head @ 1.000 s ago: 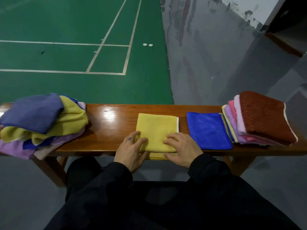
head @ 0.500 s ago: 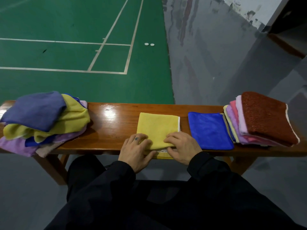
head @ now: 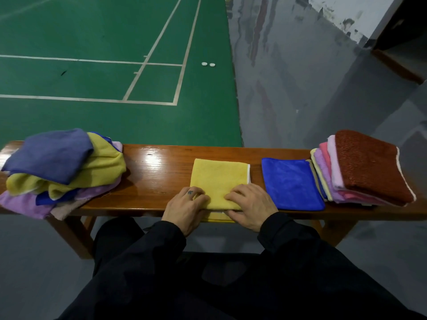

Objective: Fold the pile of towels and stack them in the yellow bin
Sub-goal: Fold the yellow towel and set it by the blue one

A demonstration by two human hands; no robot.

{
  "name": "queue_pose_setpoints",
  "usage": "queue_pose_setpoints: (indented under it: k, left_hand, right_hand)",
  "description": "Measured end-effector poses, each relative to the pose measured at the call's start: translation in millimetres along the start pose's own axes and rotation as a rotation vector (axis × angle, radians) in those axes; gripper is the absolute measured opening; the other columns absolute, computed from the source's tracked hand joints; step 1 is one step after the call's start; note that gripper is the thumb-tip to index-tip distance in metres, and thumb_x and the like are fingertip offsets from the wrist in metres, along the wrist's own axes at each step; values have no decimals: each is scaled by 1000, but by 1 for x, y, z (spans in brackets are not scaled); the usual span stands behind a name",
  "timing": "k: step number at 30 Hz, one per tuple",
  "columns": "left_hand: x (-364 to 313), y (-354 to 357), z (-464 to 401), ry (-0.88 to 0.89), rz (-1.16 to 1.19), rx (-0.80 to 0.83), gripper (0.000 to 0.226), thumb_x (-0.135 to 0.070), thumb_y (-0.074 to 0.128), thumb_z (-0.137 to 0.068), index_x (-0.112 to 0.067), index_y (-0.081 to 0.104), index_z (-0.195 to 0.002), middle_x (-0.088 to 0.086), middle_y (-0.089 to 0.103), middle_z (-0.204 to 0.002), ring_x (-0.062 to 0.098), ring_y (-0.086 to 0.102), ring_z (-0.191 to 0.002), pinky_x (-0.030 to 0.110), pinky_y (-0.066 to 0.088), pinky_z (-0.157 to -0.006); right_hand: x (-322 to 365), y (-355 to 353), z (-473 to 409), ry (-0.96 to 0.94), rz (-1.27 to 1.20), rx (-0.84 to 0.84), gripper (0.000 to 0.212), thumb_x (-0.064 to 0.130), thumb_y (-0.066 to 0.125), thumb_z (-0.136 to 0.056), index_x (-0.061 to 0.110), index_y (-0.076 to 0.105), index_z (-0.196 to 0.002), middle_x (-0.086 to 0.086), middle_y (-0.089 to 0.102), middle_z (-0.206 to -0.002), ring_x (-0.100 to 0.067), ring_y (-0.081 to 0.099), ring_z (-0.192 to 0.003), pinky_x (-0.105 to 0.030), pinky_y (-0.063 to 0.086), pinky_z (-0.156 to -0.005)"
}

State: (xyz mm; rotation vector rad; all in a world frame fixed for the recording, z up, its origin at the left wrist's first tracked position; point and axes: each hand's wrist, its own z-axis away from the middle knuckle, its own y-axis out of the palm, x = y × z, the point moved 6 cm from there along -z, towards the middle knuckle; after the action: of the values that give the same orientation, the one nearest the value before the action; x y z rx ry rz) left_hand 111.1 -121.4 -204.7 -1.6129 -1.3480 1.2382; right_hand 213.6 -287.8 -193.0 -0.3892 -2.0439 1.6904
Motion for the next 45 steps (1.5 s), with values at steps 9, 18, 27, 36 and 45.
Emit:
queue_pose_setpoints:
  k: [9, 18, 27, 36, 45]
  left_hand:
    - [-16, -26, -20, -33, -56, -155, 36, -21, 77, -76, -20, 59, -107, 3, 64, -107, 26, 56, -95, 38, 48, -77]
    - [24, -37, -48, -592, 744, -169, 8, -26, 56, -90, -26, 64, -92, -5, 68, -91, 16, 62, -86, 30, 48, -66]
    - [39, -8, -6, -468, 248, 125, 56, -23, 59, -83, -24, 45, -138, 6, 53, -134, 30, 55, -115, 43, 50, -93]
    - [14, 9, 13, 5, -136, 202, 78, -48, 50, -75, -33, 35, -151, 4, 31, -162, 26, 15, -154, 53, 0, -125]
    - [0, -49, -20, -154, 349, -98, 59, -47, 45, -87, -29, 51, -142, 2, 42, -155, 25, 29, -148, 64, 23, -118]
  right_hand:
    - [6, -29, -25, 128, -176, -128, 28, 20, 60, -95, 22, 70, -121, -2, 73, -113, -24, 65, -106, -52, 47, -106]
    - [4, -119, -51, 130, -348, -361, 27, 26, 54, -90, 27, 72, -110, 7, 75, -104, -19, 68, -92, -39, 56, -75]
    - [35, -26, -11, 108, -260, 351, 53, 70, 57, -87, 36, 62, -127, 15, 62, -120, -6, 57, -108, -35, 51, -93]
    - [-59, 1, -18, 698, -232, 95, 48, 52, 64, -94, 22, 62, -131, -3, 62, -130, -22, 58, -115, -38, 51, -94]
    - [-21, -65, -27, 477, -834, -270, 13, 16, 69, -92, 18, 57, -88, 6, 60, -83, 0, 56, -75, -26, 46, -71]
